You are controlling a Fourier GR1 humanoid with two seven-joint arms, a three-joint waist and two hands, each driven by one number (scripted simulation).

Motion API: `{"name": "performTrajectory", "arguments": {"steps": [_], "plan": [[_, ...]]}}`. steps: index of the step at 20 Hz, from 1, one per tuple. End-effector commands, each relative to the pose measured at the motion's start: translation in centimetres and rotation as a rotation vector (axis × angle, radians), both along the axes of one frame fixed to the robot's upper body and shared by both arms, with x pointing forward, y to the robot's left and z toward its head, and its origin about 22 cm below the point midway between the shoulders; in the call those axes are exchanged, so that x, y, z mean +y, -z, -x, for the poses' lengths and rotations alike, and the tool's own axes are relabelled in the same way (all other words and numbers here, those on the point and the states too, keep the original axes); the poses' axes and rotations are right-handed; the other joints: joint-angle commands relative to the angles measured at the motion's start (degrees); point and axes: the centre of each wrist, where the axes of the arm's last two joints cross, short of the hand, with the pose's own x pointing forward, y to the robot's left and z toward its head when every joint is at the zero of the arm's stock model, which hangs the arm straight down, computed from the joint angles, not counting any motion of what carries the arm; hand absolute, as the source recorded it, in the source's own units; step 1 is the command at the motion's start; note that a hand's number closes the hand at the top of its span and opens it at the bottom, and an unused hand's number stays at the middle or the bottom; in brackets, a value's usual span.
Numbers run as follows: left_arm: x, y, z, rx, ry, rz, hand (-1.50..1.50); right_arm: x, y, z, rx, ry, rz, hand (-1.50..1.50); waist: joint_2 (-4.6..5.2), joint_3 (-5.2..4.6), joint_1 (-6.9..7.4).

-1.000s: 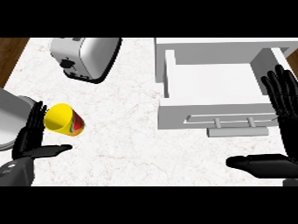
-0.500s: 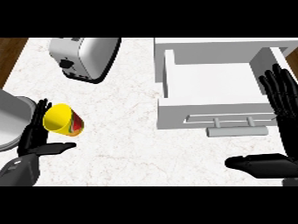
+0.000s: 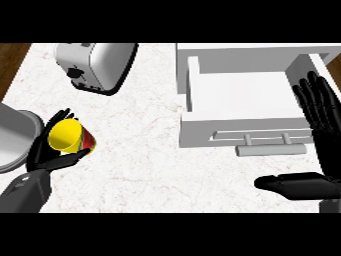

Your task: Pick up the cup, place it into the drawer and close the drawer

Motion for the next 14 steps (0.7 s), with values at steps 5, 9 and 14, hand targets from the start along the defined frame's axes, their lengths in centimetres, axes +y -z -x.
{"name": "performTrajectory", "arguments": {"steps": [5, 9, 14], "plan": [[-2.9, 0.5, -0.8, -0.102, 0.182, 0.226, 1.50, 0.4, -0.9, -0.2, 0.015, -0.005, 0.004, -1.50, -0.27, 0.04, 0.42], [-3.6, -0.4, -2.3, -0.156, 0.192, 0.259, 1.50, -0.7, -0.5, -0.1, 0.005, 0.013, 0.019, -1.50, -0.12, 0.04, -0.01], [-3.5, 1.4, 0.2, -0.221, -0.018, 0.216, 1.50, -0.5, 0.0, -0.3, 0.010, 0.003, 0.015, -1.50, -0.26, 0.11, 0.77]]}}
